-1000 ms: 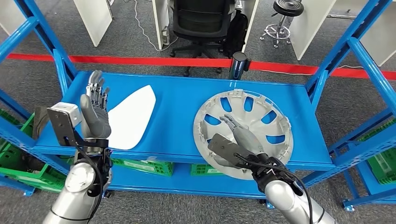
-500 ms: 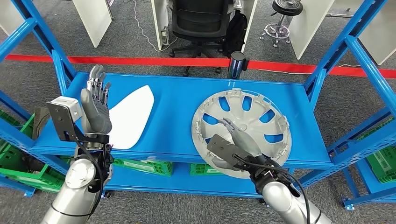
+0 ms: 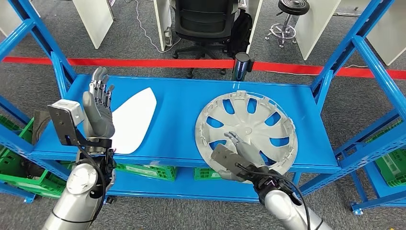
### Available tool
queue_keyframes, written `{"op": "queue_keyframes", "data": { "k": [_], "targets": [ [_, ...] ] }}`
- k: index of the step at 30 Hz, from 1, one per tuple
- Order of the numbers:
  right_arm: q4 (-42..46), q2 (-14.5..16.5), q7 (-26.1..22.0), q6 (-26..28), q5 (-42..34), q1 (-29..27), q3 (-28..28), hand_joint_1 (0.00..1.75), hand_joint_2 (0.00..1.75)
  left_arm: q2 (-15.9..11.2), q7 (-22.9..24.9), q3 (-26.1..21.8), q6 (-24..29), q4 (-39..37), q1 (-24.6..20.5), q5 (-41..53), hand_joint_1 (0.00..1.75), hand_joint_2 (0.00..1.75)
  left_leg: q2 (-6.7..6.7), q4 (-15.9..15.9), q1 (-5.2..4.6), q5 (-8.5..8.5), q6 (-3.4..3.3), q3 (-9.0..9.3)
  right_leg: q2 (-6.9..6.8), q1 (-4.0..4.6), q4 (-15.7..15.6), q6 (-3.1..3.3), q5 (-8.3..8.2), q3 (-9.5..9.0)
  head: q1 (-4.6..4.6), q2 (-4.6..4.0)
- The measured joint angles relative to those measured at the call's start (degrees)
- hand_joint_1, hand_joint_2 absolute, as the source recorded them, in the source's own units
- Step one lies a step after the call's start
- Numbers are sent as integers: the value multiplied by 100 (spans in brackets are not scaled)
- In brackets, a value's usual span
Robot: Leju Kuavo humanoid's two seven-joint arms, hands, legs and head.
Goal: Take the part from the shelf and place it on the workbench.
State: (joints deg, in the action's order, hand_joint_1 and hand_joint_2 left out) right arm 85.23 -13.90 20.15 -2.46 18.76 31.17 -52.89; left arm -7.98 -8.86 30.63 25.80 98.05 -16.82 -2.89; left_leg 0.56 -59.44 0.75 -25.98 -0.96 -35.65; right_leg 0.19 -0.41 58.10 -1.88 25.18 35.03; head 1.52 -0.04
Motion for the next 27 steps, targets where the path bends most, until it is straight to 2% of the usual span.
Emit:
{"op": "queue_keyframes", "data": {
  "k": [15,23,27],
  "targets": [
    [-509,190,-63,-169,614,-29,-138,0,175,40,-26,28,-130,0,-86,-135,0,0,-2,0,0,0,0,4,1,0,0,0,0,-2,-16,0],
    [-618,231,-54,-175,692,12,-165,0,175,46,-32,33,-137,0,-87,-144,0,0,-8,1,0,0,0,16,3,0,0,0,0,-12,-23,0],
    [-674,238,5,-174,997,21,-181,0,175,46,-37,34,-158,0,-86,-180,0,0,-9,1,0,0,0,20,3,0,-1,0,0,-17,-25,0]
  ]
}}
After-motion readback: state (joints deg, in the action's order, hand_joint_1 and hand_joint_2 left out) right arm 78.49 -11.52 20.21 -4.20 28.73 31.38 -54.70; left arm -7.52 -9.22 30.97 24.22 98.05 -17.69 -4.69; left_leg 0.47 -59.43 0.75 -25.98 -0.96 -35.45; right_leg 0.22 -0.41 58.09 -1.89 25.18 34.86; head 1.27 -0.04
